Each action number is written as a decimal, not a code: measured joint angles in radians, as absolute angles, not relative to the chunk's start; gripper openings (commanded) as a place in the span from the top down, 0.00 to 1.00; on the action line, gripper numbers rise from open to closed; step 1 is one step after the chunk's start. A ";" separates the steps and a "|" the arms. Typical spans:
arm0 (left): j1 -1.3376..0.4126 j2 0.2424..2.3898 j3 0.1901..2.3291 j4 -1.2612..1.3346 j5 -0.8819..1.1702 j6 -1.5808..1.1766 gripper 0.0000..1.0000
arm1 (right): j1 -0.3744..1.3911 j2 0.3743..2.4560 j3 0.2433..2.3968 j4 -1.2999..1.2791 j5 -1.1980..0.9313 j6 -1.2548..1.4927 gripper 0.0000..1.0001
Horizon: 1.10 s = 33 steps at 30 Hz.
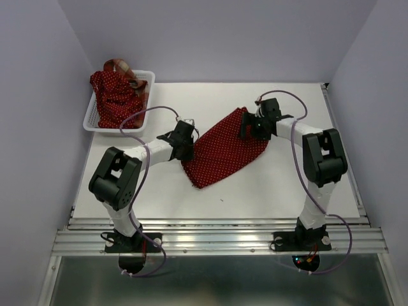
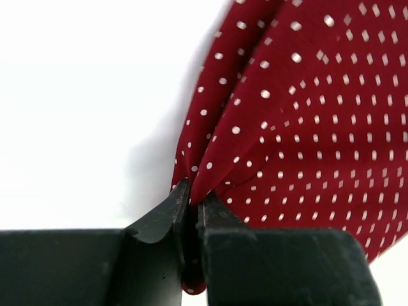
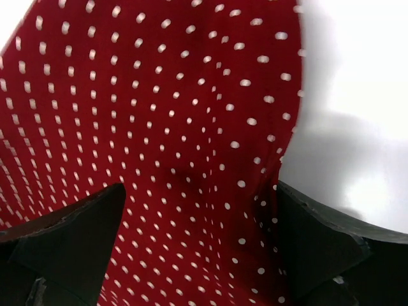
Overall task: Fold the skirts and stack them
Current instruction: Fold the skirt
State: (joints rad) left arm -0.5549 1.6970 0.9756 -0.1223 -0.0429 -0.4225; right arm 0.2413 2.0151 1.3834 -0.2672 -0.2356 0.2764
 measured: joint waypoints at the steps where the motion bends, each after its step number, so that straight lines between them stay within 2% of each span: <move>1: -0.537 1.721 1.008 -0.125 -0.044 -0.377 0.96 | 0.241 1.984 1.341 -0.263 -0.230 0.288 0.00; 6: -0.495 1.842 1.171 -0.133 -0.030 -0.114 0.94 | 0.256 1.811 1.119 -0.250 -0.133 0.395 0.00; 7: -0.493 1.870 1.214 -0.135 -0.028 -0.055 0.92 | 0.270 1.776 1.074 -0.242 -0.096 0.422 0.00; 8: -0.493 1.894 1.255 -0.141 -0.025 -0.004 0.84 | 0.284 1.744 1.033 -0.243 -0.058 0.449 0.00; 11: -0.493 1.970 1.385 -0.162 -0.007 0.110 0.80 | 0.320 1.655 0.935 -0.246 0.007 0.520 0.00; 16: -0.488 2.091 1.579 -0.209 0.002 0.213 0.46 | 0.344 1.535 0.824 -0.285 0.094 0.608 0.00; 17: -0.485 2.116 1.617 -0.223 0.004 0.227 0.26 | 0.344 1.508 0.814 -0.310 0.124 0.619 0.00; 20: -0.475 2.144 1.657 -0.258 0.017 0.238 0.01 | 0.344 1.475 0.827 -0.340 0.178 0.620 0.00; 27: -0.451 2.133 1.658 -0.302 0.010 0.202 0.01 | 0.344 1.475 0.966 -0.410 0.244 0.583 0.00; 33: -0.396 1.990 1.634 -0.334 -0.018 0.088 0.01 | 0.344 1.455 1.012 -0.428 0.214 0.521 0.00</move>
State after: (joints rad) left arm -0.3962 1.9903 1.6337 -0.3336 -0.0177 0.0875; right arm 0.3435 1.4548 1.0122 -0.4282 0.2142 0.5209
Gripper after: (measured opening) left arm 0.986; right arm 0.996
